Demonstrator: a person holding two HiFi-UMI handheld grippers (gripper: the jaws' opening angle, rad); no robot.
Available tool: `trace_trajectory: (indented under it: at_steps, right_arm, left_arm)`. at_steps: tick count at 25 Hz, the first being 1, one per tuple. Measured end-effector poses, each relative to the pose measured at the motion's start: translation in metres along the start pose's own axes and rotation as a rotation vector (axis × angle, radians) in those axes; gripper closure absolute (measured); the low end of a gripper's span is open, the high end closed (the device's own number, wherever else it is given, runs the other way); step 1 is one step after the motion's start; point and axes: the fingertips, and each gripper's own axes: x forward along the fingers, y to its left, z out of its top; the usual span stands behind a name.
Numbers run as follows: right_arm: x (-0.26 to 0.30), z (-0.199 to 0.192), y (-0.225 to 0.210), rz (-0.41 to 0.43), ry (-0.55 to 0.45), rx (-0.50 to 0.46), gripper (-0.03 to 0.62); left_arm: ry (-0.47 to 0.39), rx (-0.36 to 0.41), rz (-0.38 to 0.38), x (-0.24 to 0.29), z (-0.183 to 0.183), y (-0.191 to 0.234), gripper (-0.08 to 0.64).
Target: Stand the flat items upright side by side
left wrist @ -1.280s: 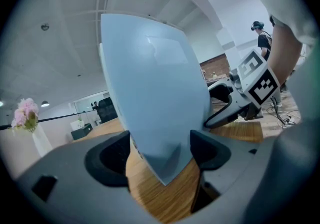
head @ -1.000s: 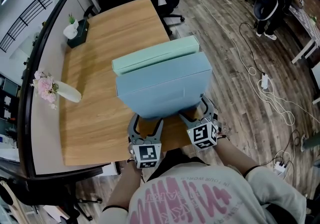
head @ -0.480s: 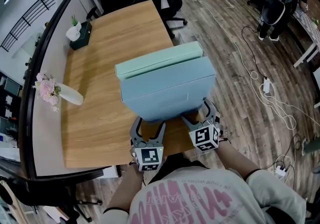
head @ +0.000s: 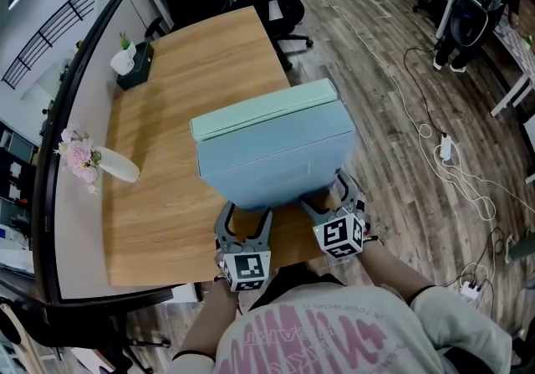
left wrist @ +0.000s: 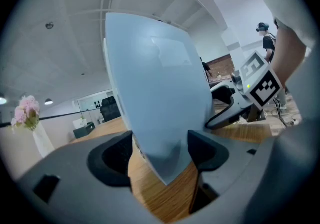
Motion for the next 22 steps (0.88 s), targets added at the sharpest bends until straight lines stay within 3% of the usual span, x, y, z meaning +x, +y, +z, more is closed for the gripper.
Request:
trace_trajectory:
  at_steps: [3, 8, 22]
  right_arm:
    - [0.0006, -0.0006, 0.0009, 0.000, 0.001, 0.000, 0.110]
    - [0.0045, 0.0005, 0.0002, -0.002, 0.002, 0.002, 0.110]
    - [0.0052, 0.0008, 0.0023, -0.015, 0.033, 0.026, 0.110]
  left_arm:
    - [0.004, 0.042, 0.008, -0.0013, -0.0013, 0.0013, 0.222]
    - [0.003, -0.003, 0.015, 0.0014, 0.0000, 0.0065, 0.236]
    - [0.019, -0.003, 0.014, 0.0006, -0.0006, 0.0098, 0.250]
